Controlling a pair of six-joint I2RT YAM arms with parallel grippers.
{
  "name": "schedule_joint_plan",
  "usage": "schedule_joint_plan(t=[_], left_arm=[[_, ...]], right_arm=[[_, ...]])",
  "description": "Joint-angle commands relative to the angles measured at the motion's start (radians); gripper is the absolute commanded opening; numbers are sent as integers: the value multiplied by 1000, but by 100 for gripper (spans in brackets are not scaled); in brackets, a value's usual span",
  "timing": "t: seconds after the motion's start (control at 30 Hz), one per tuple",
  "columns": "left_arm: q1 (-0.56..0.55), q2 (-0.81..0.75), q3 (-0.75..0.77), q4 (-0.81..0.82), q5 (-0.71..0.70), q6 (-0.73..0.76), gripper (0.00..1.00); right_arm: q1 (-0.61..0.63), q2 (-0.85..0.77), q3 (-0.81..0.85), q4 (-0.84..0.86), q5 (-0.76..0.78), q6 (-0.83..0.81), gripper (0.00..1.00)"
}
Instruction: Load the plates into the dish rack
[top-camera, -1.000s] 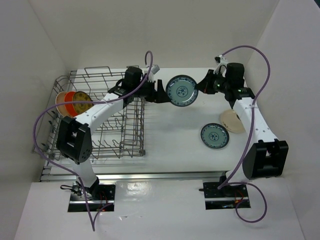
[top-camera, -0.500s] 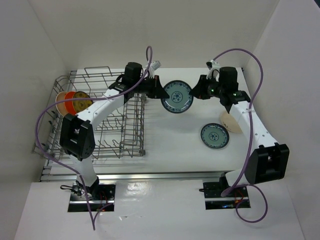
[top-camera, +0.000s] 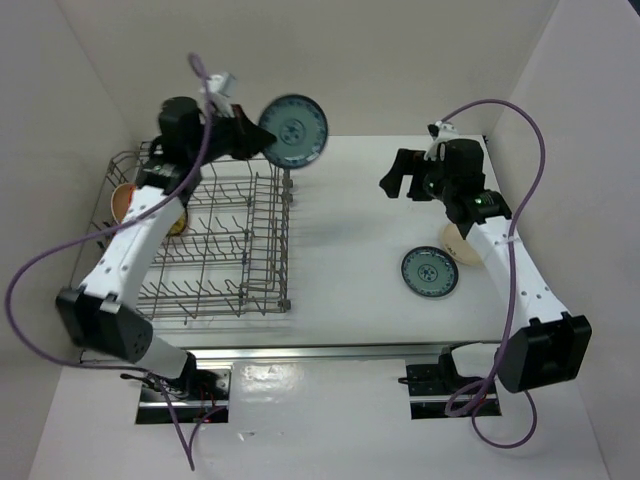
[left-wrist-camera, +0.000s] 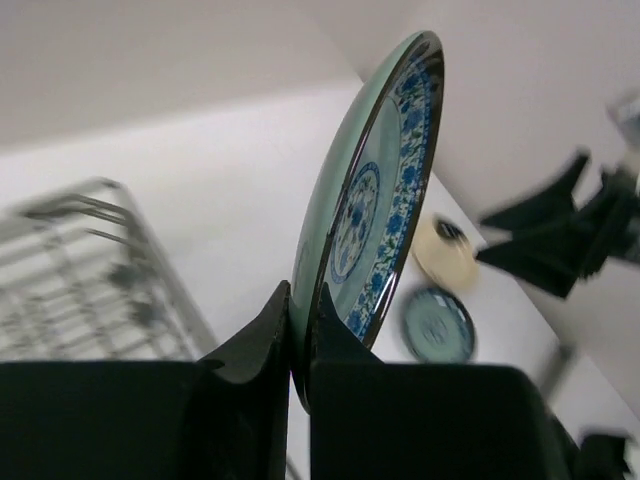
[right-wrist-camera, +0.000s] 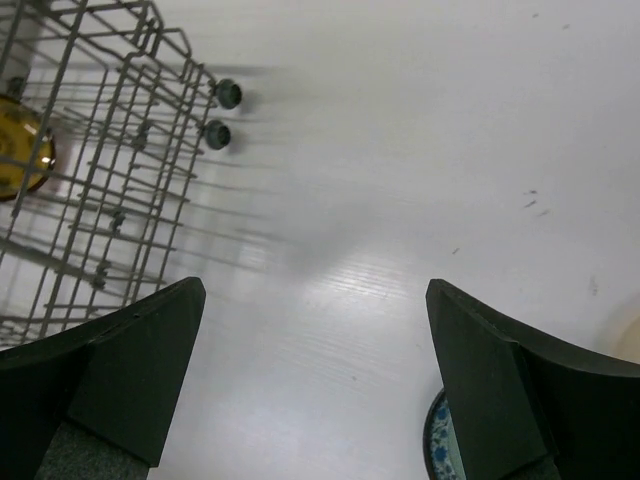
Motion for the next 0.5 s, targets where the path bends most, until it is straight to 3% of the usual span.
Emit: schedule_joint_plan(t=[0.0, 0.1, 0.23, 0.47], left_arm=[[79, -200, 6, -54, -286, 59, 0], [165, -263, 29, -220, -402, 131, 0], [283, -304, -3, -312, -605, 249, 0], [487, -242, -130, -313, -540, 339, 0]], right_arm=[[-4, -37, -29, 16, 160, -3, 100], [-13, 20, -38, 3, 185, 7, 100], [-13, 107, -60, 23, 184, 17, 100], [-23, 251, -50, 43, 138, 26, 100]])
